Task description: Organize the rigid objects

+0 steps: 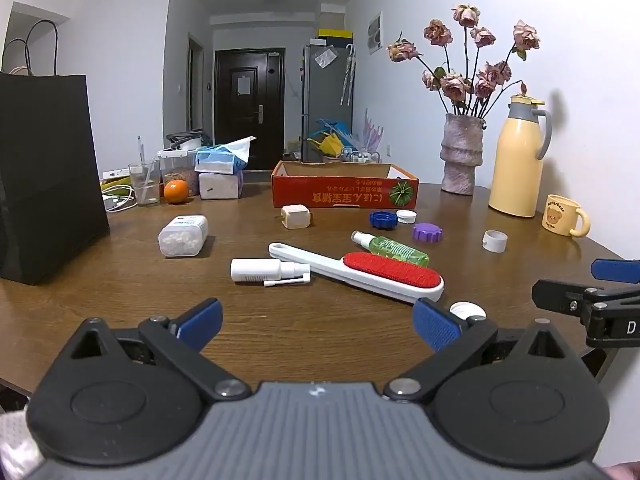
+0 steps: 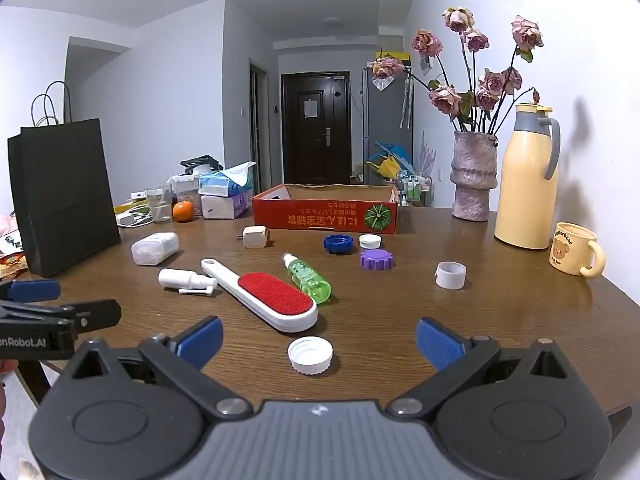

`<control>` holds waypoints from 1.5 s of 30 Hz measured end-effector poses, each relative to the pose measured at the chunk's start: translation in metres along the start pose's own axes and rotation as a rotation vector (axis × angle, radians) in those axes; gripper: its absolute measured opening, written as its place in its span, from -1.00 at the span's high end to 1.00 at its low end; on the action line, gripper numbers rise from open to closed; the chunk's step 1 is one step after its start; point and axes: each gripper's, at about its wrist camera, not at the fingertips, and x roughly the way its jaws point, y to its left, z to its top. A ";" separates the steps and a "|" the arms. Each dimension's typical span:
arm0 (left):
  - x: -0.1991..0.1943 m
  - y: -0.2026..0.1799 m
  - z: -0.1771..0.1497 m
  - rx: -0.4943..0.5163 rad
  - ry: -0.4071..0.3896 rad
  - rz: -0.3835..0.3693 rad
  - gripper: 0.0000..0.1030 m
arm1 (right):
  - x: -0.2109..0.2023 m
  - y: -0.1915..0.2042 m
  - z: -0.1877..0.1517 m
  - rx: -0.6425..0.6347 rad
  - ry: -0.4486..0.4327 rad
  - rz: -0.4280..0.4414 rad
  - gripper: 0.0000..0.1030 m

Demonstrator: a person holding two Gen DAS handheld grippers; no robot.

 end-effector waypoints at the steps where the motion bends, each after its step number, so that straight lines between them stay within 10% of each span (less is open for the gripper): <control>1: 0.000 0.000 0.000 0.000 0.001 0.000 -1.00 | 0.000 0.000 0.000 0.000 0.000 0.001 -1.00; 45: 0.001 -0.003 0.001 0.003 0.006 0.001 -1.00 | -0.002 0.002 -0.001 -0.001 0.005 -0.001 -1.00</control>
